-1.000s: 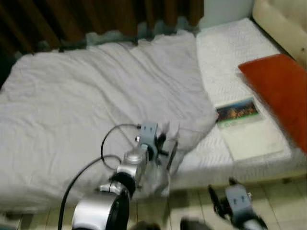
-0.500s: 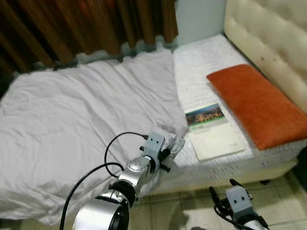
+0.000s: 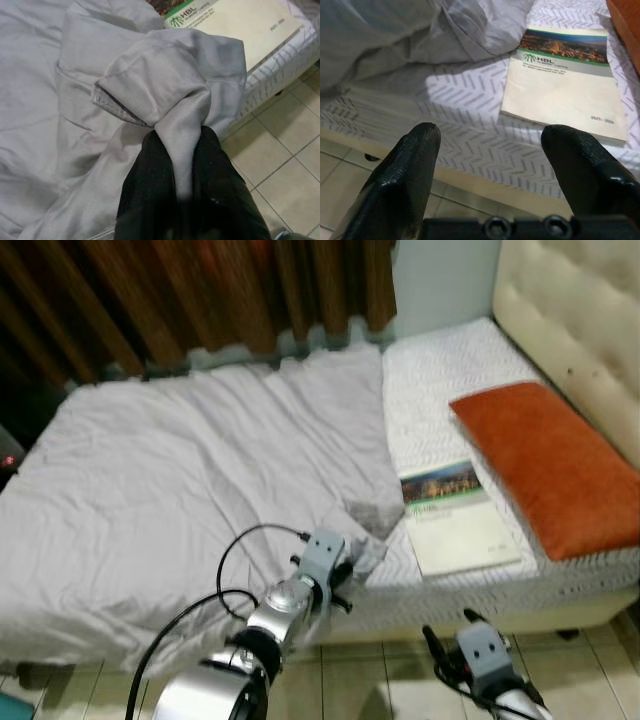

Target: Clean up the room

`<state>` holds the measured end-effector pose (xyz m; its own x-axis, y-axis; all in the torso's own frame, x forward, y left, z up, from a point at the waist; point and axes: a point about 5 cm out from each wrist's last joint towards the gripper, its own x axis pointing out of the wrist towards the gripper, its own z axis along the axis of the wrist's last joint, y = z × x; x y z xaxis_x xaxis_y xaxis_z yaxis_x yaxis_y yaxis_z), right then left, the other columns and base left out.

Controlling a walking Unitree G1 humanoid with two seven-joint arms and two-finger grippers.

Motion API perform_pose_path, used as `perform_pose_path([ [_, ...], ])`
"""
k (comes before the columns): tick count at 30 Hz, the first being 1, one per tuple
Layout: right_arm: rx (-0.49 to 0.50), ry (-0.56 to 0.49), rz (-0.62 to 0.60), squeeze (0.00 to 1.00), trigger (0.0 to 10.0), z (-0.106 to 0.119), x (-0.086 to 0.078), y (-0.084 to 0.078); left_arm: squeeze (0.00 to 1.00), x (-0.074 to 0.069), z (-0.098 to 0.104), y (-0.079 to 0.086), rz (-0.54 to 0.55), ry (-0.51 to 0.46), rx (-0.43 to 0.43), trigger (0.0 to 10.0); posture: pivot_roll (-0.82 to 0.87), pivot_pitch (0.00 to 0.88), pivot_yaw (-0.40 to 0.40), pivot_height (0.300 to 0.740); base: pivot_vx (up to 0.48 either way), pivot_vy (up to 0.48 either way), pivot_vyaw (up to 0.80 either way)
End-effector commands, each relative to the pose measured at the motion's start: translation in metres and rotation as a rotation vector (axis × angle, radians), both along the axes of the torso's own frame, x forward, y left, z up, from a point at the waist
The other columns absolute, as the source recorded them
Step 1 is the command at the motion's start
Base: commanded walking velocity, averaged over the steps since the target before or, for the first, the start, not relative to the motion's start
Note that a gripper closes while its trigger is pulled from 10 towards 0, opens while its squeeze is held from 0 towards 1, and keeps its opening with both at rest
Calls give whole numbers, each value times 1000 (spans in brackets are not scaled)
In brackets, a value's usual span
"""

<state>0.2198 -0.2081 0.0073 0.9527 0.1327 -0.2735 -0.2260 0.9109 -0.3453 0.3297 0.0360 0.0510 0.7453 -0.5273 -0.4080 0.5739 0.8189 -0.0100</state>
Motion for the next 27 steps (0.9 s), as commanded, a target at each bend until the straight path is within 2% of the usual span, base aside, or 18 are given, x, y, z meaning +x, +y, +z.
perform_pose_path([
  [1,11,15,27,0,10000,-4,-1,7,0,-15,-7,-22,-58,10,-21,10000,-296,117,170,740,0,-480,0],
  [5,10,18,32,0,10000,-4,-2,7,0,-17,-10,-24,-51,35,-43,10000,-299,111,168,740,0,-420,0],
  [17,1,22,33,0,10000,-5,-2,5,0,-21,-13,-26,-70,19,8,10000,-309,104,164,740,0,0,0],
  [22,8,-48,86,0,10000,5,-4,10,0,-23,-14,-30,-75,13,15,10000,-320,97,151,740,-358,0,0],
  [27,-9,-49,107,0,10000,5,-7,10,0,-22,-11,-34,-73,4,3,10000,-330,92,133,740,-379,0,0],
])
